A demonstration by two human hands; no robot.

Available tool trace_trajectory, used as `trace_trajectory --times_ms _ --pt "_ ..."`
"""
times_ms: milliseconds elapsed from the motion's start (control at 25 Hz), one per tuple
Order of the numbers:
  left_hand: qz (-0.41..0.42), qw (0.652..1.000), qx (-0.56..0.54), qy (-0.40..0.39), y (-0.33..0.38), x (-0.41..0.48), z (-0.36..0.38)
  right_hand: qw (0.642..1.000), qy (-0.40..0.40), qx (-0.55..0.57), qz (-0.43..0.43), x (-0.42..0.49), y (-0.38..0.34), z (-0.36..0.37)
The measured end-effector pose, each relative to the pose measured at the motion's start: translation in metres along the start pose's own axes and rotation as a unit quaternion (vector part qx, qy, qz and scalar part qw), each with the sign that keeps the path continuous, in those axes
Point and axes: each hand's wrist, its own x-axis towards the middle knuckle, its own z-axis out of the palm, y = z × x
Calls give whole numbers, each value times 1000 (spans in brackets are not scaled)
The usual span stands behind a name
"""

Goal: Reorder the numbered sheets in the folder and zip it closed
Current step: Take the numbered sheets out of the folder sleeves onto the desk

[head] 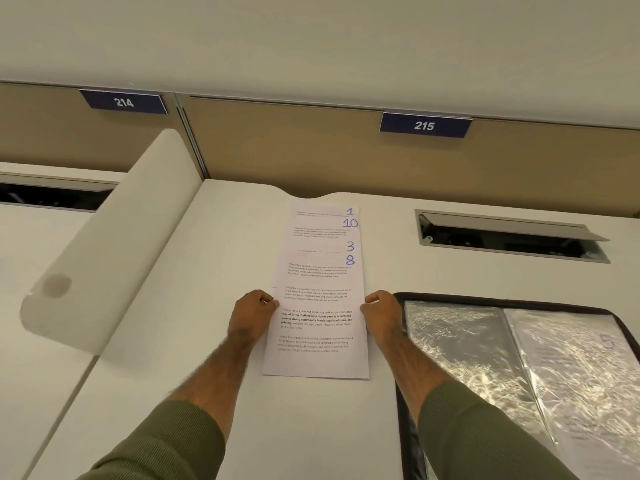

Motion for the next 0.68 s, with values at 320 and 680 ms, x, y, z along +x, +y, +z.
trace_trajectory --times_ms 320,680 --pt "20 998 30 47 6 -13 -4 1000 -16 -2 2 -2 2 -4" --pt "136 987 54 70 30 -44 37 999 8 -28 -37 -12 24 -49"
